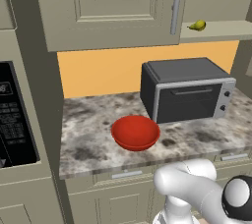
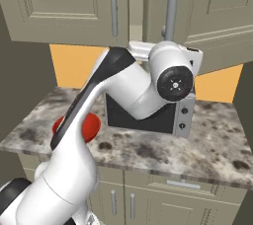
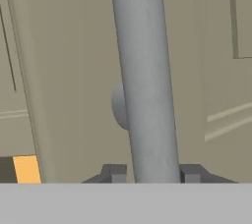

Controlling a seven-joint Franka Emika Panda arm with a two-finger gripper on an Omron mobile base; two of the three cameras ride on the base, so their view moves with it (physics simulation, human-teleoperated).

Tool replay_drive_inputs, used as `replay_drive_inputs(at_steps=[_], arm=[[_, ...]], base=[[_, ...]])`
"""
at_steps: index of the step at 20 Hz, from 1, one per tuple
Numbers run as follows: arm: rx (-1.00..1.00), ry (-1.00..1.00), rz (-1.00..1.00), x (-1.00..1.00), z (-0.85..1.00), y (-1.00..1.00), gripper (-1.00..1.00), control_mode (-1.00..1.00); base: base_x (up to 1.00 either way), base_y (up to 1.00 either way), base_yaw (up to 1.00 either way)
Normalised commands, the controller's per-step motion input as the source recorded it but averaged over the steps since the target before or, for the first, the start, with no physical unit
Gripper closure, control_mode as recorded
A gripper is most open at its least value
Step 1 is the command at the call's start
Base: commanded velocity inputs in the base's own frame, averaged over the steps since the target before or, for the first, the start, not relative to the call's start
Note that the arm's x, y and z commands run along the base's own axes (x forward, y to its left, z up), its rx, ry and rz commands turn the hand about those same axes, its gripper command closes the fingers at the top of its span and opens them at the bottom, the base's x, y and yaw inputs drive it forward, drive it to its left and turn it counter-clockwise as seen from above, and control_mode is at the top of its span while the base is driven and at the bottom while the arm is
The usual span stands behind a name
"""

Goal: Open the cabinet. Pick the apple and pear from the cabinet and place them into the bowl. Then close the cabinet.

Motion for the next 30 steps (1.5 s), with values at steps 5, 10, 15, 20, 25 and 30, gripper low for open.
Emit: replay_drive_inputs(at_steps=[5, 10, 15, 20, 25, 30], arm=[[0.0, -0.01, 0.0, -0.38, 0.0, 0.0, 1.0, -1.0], [0.0, 0.0, 0.0, -0.35, 0.0, 0.01, 1.0, -1.0], [0.0, 0.0, 0.0, -0.29, 0.0, 0.0, 1.0, -1.0], [0.0, 0.0, 0.01, -0.12, 0.0, 0.0, -1.0, -1.0], [0.0, 0.0, 0.08, -0.01, 0.0, -0.06, -1.0, -1.0], [0.0, 0.0, 0.03, -0.32, 0.0, 0.0, -1.0, -1.0]], base=[[0.0, 0.0, 0.0], [0.0, 0.0, 0.0], [0.0, 0.0, 0.0], [0.0, 0.0, 0.0], [0.0, 0.0, 0.0], [0.0, 0.0, 0.0]])
